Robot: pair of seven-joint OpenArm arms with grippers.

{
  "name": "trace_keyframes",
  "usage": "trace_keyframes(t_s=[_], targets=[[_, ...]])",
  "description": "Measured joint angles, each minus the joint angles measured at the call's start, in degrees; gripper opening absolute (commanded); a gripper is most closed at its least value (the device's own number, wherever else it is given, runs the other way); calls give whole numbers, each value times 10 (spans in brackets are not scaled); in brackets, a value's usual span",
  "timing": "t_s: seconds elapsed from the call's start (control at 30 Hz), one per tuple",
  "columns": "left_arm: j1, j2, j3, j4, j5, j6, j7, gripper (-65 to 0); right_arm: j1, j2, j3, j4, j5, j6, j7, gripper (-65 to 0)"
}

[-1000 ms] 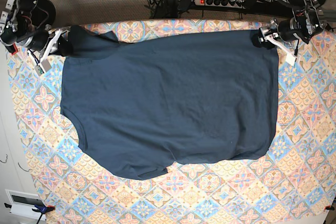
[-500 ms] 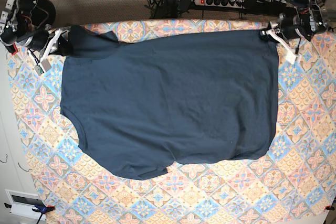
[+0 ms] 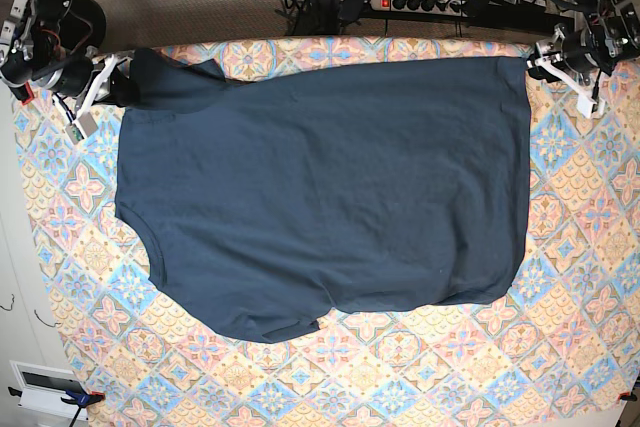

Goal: Layout the t-shirt on the table in an organized manner, then fold the t-shirt properly
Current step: 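Pull both held corners apart to stretch the shirt taut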

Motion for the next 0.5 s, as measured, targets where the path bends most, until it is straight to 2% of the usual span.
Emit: trace_keyframes(t_s=[0.1, 0.17, 0.27, 0.4, 0.5], targets=[[-4, -2, 29, -19, -3, 0, -2, -227, 0, 0, 0, 0, 0, 0, 0, -636], [-22, -3, 37, -49, -14, -3, 2, -198, 1, 0, 0, 0, 0, 0, 0, -636], [-39, -8, 38, -80, -24, -9, -14, -199, 0, 1, 0, 0, -1, 0, 0, -636], [-32, 3, 58, -78, -31, -10, -31, -209, 1, 0, 0, 0, 0, 0, 0, -636], [-28, -6, 91, -77, -45, -3, -33, -310, 0, 0, 0, 0, -1, 0, 0, -636]])
